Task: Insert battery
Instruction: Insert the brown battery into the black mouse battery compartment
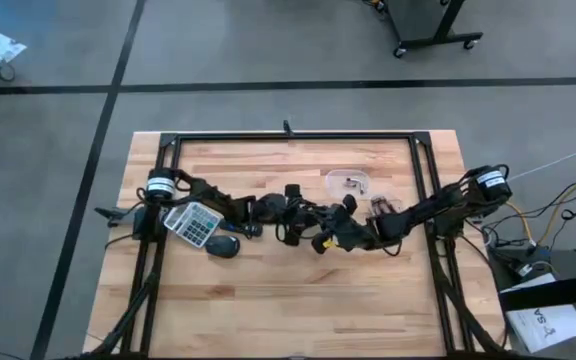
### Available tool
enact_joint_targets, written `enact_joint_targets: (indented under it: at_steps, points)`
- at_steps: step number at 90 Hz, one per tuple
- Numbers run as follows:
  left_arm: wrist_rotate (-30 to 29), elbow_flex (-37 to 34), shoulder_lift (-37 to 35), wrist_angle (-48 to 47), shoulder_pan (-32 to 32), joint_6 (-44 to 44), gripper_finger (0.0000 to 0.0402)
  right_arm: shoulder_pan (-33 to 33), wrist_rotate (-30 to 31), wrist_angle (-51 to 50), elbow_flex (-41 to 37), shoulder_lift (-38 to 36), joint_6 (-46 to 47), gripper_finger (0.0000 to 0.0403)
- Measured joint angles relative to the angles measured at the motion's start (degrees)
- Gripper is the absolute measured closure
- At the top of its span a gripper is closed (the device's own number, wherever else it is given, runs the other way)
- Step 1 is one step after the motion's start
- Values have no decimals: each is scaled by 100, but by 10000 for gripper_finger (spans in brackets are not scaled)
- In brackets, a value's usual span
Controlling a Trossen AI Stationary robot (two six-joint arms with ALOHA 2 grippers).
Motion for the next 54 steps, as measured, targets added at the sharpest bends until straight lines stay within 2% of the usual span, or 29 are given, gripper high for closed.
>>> enact_joint_targets:
  at_steps: [31, 54]
  points:
    - [-110, -2, -58, 460, -20, -746, 138, 51, 812, 1037, 2, 449, 100, 390]
    - [-241, 0, -97, 721, -22, -1245, 138, 20, 921, 1467, 8, 458, -9, 390]
